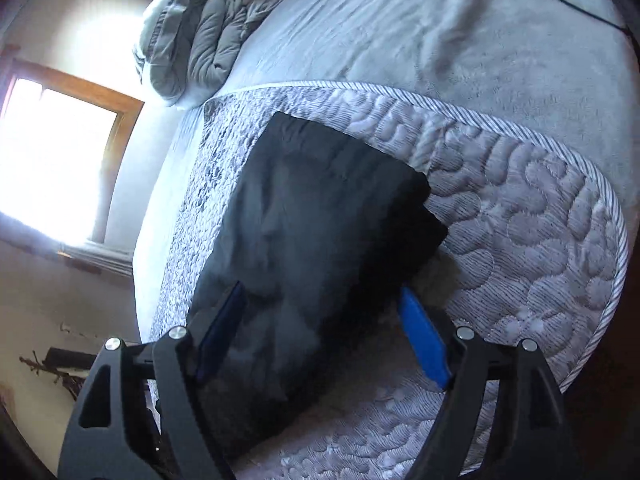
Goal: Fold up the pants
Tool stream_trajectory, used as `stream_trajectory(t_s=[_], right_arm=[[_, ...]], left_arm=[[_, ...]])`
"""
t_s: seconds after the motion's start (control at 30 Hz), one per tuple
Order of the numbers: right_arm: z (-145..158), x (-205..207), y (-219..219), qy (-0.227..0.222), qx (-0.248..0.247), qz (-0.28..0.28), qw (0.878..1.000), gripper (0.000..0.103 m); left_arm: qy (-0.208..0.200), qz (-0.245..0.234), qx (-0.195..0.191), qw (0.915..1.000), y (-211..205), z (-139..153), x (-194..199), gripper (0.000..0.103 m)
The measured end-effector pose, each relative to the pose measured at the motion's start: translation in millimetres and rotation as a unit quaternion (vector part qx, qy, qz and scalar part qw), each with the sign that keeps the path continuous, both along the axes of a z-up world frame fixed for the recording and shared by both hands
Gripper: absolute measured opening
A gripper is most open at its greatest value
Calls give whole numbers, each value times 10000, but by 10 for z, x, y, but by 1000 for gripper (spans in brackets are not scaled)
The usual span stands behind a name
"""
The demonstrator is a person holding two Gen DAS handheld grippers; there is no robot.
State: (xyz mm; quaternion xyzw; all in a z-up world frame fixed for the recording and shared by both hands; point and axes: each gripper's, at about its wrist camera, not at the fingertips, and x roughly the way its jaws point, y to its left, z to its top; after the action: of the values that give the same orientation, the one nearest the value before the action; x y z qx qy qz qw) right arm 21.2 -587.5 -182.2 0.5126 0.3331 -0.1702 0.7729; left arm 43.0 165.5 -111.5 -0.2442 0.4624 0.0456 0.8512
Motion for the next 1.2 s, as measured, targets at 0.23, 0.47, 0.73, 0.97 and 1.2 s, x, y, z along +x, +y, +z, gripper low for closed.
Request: stream_trajectory(t_s=[0.23, 0.47, 0.73, 0.97, 1.2], right_arm=[[-278, 158, -13, -101, 535, 17, 9985, 78], [-360, 315, -72, -29, 633, -204, 9978, 58], [-146, 398, -48, -231, 303, 60, 9993, 15], [234, 476, 144, -131, -548, 327, 9979, 13], [730, 624, 429, -379, -1266, 651, 9891, 13]], left_arm=[[205, -27, -159, 9997, -239, -82, 133, 99], [193, -167, -59, 9997, -374, -78, 164, 99], [247, -136, 36, 9996, -361, -93, 150, 99], [242, -16, -6, 9997, -271, -96, 77, 99], [159, -18, 22, 9999, -246, -53, -7, 99]])
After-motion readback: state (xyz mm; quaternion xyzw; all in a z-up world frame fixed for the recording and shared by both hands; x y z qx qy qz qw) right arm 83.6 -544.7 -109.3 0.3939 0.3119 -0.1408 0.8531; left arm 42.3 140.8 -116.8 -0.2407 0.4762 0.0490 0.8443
